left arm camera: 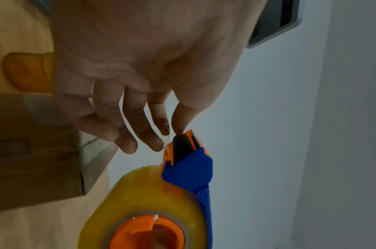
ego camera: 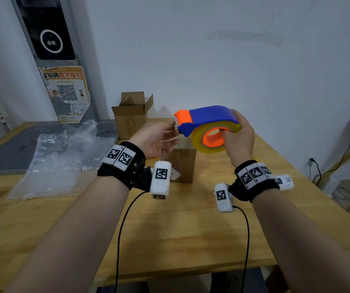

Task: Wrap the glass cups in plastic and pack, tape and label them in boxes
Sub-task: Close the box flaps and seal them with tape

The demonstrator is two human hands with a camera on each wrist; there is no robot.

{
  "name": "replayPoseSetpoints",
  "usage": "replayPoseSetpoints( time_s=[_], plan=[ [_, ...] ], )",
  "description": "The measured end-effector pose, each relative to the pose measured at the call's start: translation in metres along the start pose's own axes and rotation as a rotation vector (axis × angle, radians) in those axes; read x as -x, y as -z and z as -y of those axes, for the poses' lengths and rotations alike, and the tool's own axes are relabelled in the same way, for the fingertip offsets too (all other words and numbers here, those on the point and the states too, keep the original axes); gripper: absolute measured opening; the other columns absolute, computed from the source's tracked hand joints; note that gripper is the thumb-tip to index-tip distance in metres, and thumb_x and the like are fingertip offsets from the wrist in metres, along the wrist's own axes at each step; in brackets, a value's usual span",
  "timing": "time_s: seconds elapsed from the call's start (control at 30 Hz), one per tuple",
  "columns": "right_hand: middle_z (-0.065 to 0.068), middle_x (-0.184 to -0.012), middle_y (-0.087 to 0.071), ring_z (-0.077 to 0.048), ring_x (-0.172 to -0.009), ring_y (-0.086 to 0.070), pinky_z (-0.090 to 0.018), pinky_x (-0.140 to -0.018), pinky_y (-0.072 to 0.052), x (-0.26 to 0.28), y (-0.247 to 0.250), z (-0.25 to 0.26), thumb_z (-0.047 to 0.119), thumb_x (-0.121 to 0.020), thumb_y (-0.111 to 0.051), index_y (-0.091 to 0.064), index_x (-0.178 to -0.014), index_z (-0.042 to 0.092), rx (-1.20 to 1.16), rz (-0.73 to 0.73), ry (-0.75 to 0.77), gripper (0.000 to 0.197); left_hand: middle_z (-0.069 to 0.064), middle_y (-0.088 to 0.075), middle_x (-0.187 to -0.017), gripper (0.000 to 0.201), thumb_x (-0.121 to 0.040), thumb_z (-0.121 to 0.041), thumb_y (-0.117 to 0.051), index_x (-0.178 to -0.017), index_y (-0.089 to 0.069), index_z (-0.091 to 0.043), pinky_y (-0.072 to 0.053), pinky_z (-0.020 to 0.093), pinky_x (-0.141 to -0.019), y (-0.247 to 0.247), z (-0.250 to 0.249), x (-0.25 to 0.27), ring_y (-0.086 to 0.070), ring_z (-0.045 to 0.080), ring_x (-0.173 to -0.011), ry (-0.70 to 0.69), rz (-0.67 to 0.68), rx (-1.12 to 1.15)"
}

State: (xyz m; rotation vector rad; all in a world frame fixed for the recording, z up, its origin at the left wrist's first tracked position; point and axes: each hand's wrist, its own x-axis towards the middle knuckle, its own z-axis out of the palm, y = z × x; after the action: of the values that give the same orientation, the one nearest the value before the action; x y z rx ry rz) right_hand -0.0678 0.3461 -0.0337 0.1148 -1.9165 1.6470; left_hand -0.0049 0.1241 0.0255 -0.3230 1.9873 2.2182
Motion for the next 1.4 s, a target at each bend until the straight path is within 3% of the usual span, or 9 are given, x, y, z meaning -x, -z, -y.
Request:
replayPoseSetpoints(
  time_s=[0.2, 0.33, 0.5, 0.6, 0.83, 0.97, 1.1, 1.2, 1.4],
  plan=[
    [0.001, -0.115, -0.067, -0.015, -0.106, -0.062, -0.028, -0.091, -0.053, 0.003, 0.001, -0.004, -0.004, -0.08, -0.059, -0.067, -0.121, 0.017, 0.074, -0.092, 0.13, 0.047, 0.003, -0.077, -0.101, 0.016, -0.105, -0.028, -0.057, -0.11, -0.065, -0.015, -0.055, 0.035, -0.076, -0.002, 0.014, -0.003, -0.073, 0.019, -0.088, -0.062, -0.059, -0.169],
    [0.005, -0.114, -0.061, -0.009, -0.104, -0.057, -0.016, -0.089, -0.048, 0.007, 0.006, -0.012, -0.012, -0.075, -0.058, -0.065, -0.121, 0.017, 0.133, -0.078, 0.218, 0.055, 0.001, -0.073, -0.089, 0.016, -0.108, -0.024, -0.05, -0.101, -0.061, -0.015, -0.049, 0.031, -0.065, -0.009, 0.023, -0.009, -0.07, 0.008, -0.064, -0.236, -0.15, -0.27],
    [0.003, -0.119, -0.061, -0.004, -0.105, -0.055, -0.009, -0.09, -0.043, 0.009, 0.013, -0.03, -0.014, -0.071, -0.056, -0.066, -0.122, 0.016, 0.189, -0.121, 0.27, 0.059, -0.001, -0.071, -0.081, 0.018, -0.107, -0.022, -0.052, -0.1, -0.062, -0.009, -0.048, 0.03, -0.067, -0.01, 0.038, -0.018, -0.063, 0.013, -0.067, -0.397, -0.203, -0.461],
    [0.002, -0.122, -0.062, -0.006, -0.109, -0.058, -0.012, -0.09, -0.044, 0.009, 0.019, -0.036, -0.012, -0.074, -0.055, -0.066, -0.122, 0.02, 0.189, -0.16, 0.229, 0.059, -0.004, -0.073, -0.084, 0.015, -0.106, -0.022, -0.055, -0.092, -0.058, -0.015, -0.052, 0.035, -0.076, -0.004, 0.042, -0.023, -0.064, 0.01, -0.074, -0.421, -0.24, -0.485],
    [0.004, -0.126, -0.062, -0.005, -0.112, -0.058, -0.004, -0.085, -0.043, 0.0, 0.036, -0.048, -0.008, -0.08, -0.054, -0.064, -0.126, 0.022, 0.095, -0.244, 0.082, 0.056, -0.006, -0.071, -0.086, 0.013, -0.105, -0.023, -0.056, -0.098, -0.061, -0.013, -0.042, 0.021, -0.068, 0.019, 0.048, -0.022, -0.061, -0.005, -0.073, -0.481, -0.278, -0.504],
    [0.003, -0.126, -0.065, -0.01, -0.111, -0.062, -0.018, -0.09, -0.054, -0.004, 0.042, -0.063, -0.007, -0.082, -0.049, -0.062, -0.131, 0.021, -0.032, -0.345, -0.07, 0.058, -0.005, -0.071, -0.085, 0.015, -0.104, -0.027, -0.056, -0.093, -0.06, -0.019, -0.049, 0.036, -0.079, 0.046, 0.055, -0.025, -0.061, 0.009, -0.076, -0.482, -0.372, -0.48],
    [0.002, -0.117, -0.066, -0.009, -0.099, -0.062, -0.005, -0.073, -0.049, -0.001, 0.047, -0.075, -0.011, -0.085, -0.046, -0.064, -0.129, 0.014, -0.07, -0.397, -0.108, 0.053, -0.004, -0.071, -0.082, 0.016, -0.104, -0.028, -0.057, -0.09, -0.06, -0.02, -0.051, 0.034, -0.074, 0.062, 0.067, -0.033, -0.06, 0.01, -0.071, -0.501, -0.42, -0.507],
    [0.002, -0.115, -0.066, -0.01, -0.099, -0.063, -0.008, -0.072, -0.051, -0.001, 0.047, -0.081, -0.008, -0.087, -0.049, -0.064, -0.127, 0.014, -0.098, -0.402, -0.129, 0.047, -0.004, -0.07, -0.082, 0.017, -0.104, -0.025, -0.057, -0.089, -0.06, -0.019, -0.047, 0.028, -0.067, 0.062, 0.079, -0.036, -0.06, 0.011, -0.069, -0.493, -0.386, -0.487],
    [0.006, -0.112, -0.065, -0.001, -0.095, -0.063, -0.006, -0.071, -0.048, -0.004, 0.044, -0.084, -0.008, -0.087, -0.05, -0.064, -0.126, 0.014, -0.114, -0.408, -0.13, 0.047, -0.005, -0.07, -0.084, 0.017, -0.105, -0.026, -0.055, -0.09, -0.061, -0.021, -0.047, 0.03, -0.068, 0.063, 0.097, -0.049, -0.061, 0.014, -0.069, -0.531, -0.402, -0.433]
  ],
)
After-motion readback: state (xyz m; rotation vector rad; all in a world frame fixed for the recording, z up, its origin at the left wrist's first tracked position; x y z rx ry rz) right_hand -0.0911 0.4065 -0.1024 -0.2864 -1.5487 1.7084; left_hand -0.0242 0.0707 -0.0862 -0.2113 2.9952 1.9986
